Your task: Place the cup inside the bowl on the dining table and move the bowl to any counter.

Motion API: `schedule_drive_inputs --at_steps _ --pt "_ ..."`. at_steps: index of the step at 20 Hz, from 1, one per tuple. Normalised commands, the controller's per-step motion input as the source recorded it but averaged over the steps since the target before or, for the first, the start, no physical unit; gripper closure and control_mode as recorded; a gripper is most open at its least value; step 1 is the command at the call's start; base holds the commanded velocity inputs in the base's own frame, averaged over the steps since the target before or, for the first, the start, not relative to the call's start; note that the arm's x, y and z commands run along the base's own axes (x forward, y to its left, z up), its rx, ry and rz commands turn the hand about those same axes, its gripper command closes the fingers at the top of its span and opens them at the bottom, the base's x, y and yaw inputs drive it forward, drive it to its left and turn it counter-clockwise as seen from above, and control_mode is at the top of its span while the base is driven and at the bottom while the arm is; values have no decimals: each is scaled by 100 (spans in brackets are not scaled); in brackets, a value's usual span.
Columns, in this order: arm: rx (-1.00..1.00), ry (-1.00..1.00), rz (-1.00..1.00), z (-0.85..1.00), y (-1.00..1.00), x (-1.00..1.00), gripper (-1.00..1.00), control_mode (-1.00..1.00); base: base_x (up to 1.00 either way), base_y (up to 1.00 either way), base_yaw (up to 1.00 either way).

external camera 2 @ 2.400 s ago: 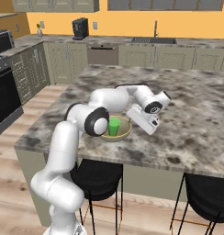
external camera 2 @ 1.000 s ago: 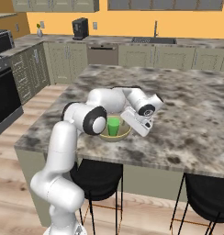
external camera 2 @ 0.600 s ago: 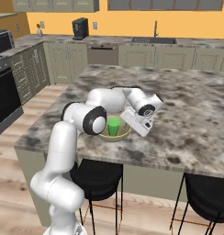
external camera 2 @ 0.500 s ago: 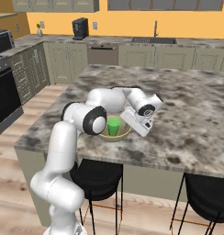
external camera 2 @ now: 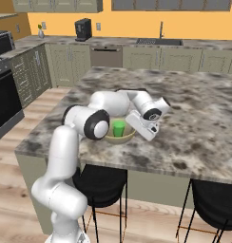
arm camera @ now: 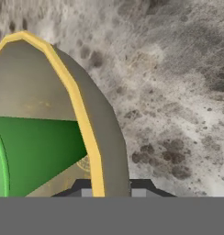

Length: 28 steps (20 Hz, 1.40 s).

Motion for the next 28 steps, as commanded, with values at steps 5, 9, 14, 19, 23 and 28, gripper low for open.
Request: schedule_drive_inputs --at_steps 5,9,14,19,23,28 --pt "3 -13 1 35 0 -21 100 -100 0 0 0" --pt "1 -9 1 46 0 -42 100 -100 0 0 0" --pt "0 0 0 55 0 -66 100 -100 0 0 0" --pt "0 0 0 50 5 -59 100 -100 0 0 0" --pt "0 0 0 48 21 -50 100 -100 0 0 0" --pt "0 0 0 43 26 -53 100 -100 0 0 0"
